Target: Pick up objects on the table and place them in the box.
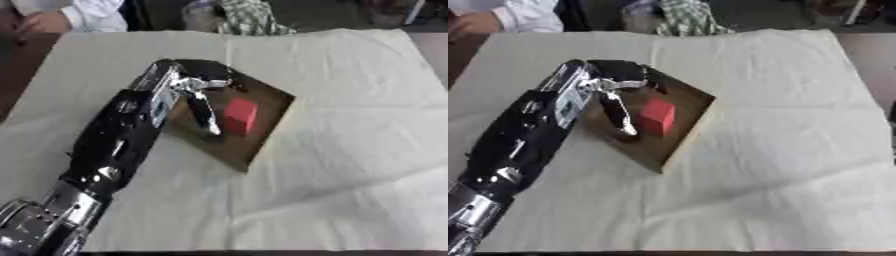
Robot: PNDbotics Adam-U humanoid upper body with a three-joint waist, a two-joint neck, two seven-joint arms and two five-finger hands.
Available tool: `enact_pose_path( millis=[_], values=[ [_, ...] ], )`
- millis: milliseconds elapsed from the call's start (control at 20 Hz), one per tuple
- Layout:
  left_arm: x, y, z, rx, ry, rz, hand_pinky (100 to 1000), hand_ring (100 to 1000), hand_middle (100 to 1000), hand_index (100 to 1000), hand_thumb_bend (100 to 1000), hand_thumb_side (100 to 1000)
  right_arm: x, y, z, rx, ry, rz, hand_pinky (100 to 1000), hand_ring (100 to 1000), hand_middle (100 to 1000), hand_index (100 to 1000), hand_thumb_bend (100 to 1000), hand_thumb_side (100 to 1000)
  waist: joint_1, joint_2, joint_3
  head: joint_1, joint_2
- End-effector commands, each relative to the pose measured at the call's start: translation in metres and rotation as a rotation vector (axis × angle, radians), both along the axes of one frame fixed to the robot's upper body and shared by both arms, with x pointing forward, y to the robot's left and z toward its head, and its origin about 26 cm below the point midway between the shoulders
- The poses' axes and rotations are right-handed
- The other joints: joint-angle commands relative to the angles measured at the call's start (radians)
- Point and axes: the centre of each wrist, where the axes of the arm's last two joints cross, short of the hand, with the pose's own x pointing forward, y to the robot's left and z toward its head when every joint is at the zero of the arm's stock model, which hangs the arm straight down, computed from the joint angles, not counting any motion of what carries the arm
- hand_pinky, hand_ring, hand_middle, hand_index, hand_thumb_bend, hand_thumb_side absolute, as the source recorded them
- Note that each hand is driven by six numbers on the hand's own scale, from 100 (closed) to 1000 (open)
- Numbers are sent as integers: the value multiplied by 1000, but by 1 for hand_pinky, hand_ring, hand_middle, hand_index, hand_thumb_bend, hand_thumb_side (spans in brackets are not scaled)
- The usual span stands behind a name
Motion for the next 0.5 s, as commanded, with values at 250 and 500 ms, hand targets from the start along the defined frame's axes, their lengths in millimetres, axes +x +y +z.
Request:
enact_pose_path(
  millis=[250, 500],
  values=[
    [-15, 6, 60, -161, -127, -70, 681, 797, 747, 873, 455, 314, -3, -4, 6, -11, -15, -9, 872, 781, 836, 783, 100, 815, -5, -25, 9, -6, -1],
    [-43, 24, 107, -328, -206, -131, 658, 782, 736, 867, 394, 308, -5, -7, 6, -20, -18, -22, 873, 782, 837, 784, 100, 814, -7, -27, 19, -14, 4]
  ],
)
